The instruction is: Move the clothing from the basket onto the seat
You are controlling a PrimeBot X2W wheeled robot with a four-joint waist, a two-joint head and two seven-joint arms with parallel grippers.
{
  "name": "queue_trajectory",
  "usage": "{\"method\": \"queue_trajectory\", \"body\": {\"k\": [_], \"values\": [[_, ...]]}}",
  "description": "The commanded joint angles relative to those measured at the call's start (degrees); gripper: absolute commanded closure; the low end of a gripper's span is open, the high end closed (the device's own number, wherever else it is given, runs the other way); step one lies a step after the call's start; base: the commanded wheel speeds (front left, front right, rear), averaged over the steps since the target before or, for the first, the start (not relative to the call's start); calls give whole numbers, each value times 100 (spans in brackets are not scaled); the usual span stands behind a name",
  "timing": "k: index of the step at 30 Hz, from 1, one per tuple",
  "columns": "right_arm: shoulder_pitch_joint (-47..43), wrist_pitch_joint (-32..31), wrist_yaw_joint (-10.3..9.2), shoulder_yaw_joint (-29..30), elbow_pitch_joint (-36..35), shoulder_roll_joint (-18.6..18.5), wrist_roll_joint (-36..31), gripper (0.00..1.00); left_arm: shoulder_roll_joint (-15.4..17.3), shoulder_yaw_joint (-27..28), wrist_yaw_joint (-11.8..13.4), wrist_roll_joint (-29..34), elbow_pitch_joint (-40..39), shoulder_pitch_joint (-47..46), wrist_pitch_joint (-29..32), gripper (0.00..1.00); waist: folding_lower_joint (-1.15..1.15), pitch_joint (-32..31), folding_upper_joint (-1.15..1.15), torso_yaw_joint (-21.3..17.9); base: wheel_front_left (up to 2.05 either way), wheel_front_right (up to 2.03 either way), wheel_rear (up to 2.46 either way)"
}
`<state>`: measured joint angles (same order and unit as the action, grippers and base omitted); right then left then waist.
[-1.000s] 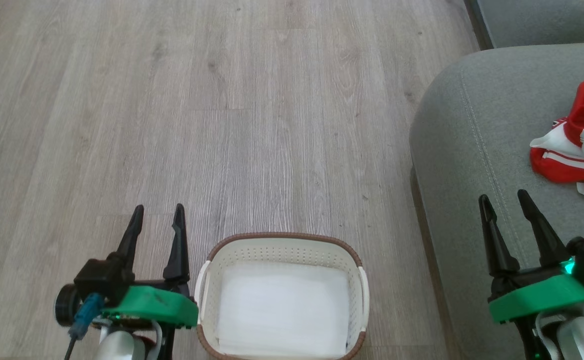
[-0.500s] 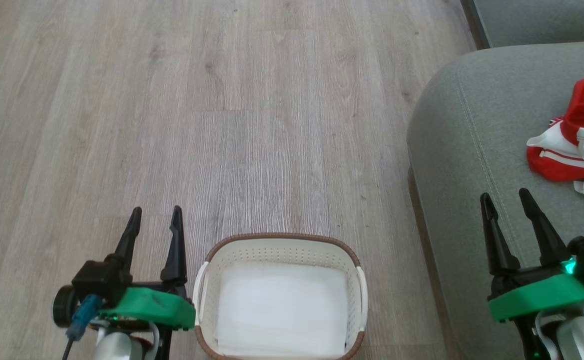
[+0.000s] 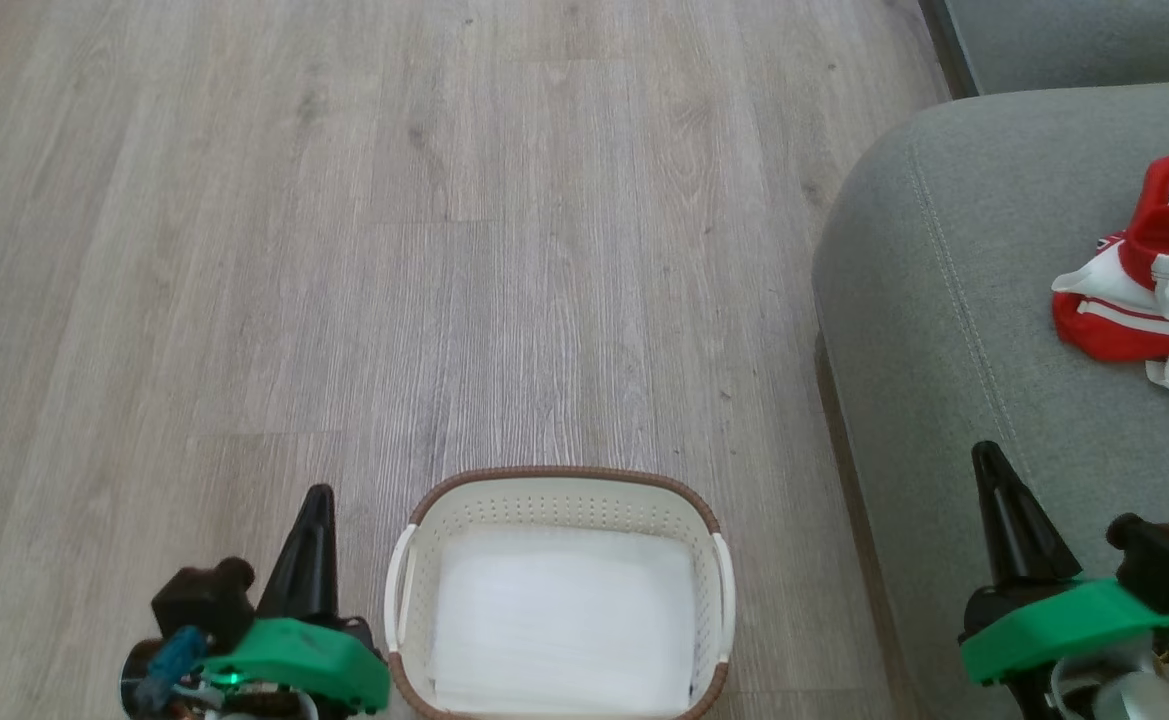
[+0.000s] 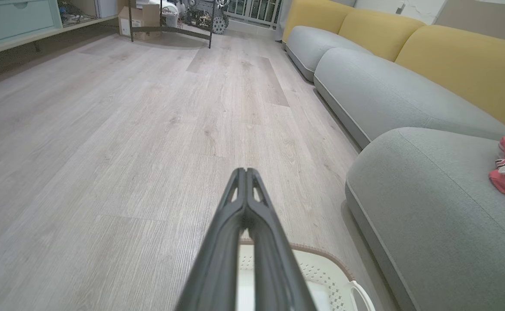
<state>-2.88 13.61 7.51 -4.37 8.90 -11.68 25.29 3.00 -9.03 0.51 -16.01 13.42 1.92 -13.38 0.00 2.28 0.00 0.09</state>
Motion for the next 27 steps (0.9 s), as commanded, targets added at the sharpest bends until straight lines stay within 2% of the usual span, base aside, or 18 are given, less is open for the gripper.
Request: {"method": "queue_trajectory", "body": {"k": [1,27], "values": [[194,-20,0,63,-171,-36,112,100,12,52,-28,-111,-184,-223,22,100,0,-2,0,1,0,0,0],[356,-421,-1,230,-13,123,1674,100,53,334,-206,-1880,-117,-361,422,100,0,-49,0,-1,0,0,0]]}}
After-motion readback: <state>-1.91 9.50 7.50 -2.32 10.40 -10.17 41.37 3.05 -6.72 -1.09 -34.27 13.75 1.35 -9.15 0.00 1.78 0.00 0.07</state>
